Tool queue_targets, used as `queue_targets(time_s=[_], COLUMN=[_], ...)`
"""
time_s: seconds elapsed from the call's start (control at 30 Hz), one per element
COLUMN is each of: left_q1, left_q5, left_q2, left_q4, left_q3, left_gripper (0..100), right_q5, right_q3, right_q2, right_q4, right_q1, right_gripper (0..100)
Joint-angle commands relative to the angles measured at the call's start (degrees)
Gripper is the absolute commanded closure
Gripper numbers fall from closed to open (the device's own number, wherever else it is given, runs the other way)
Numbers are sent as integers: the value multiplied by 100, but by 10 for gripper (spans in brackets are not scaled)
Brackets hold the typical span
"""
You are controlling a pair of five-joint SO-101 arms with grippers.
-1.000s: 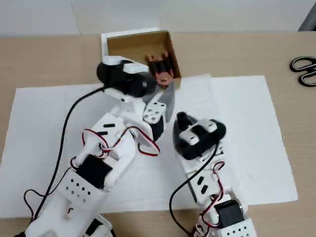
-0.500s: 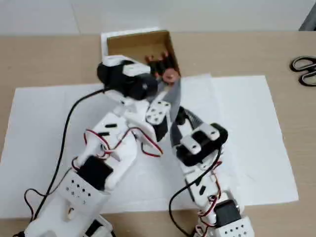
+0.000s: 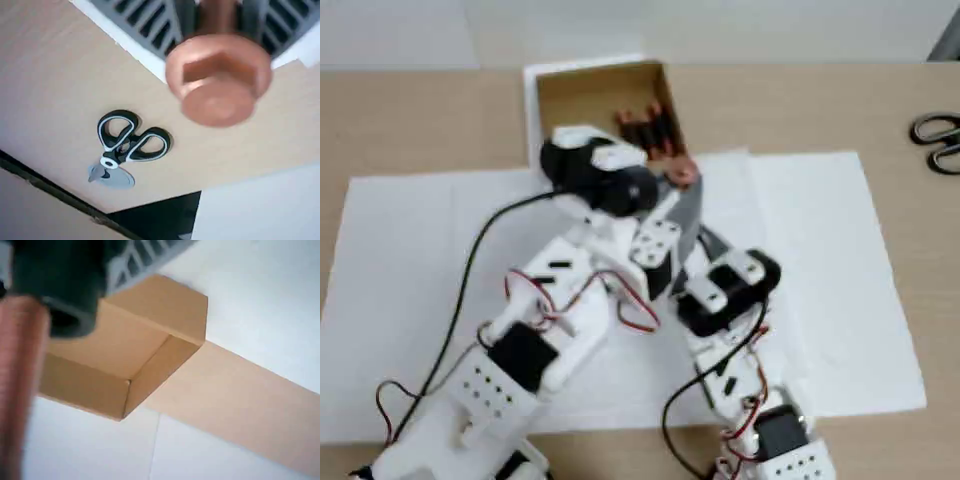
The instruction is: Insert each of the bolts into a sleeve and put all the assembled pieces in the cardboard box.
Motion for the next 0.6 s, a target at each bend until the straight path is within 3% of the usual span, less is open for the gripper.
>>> queue_targets(time_s=[0.0,0.57], left_q1=[9,-105], left_q5=[-26,0], left_q2=[-158,-158], left_q4=[-167,-176], left_q3=[13,330], left_gripper=[994,994], right_q5=[44,62], right_q3=[9,-193], right_q2=[-57,-57], right_q4=[-145,-136], right_q1=[-4,-4], right_gripper=[995,995])
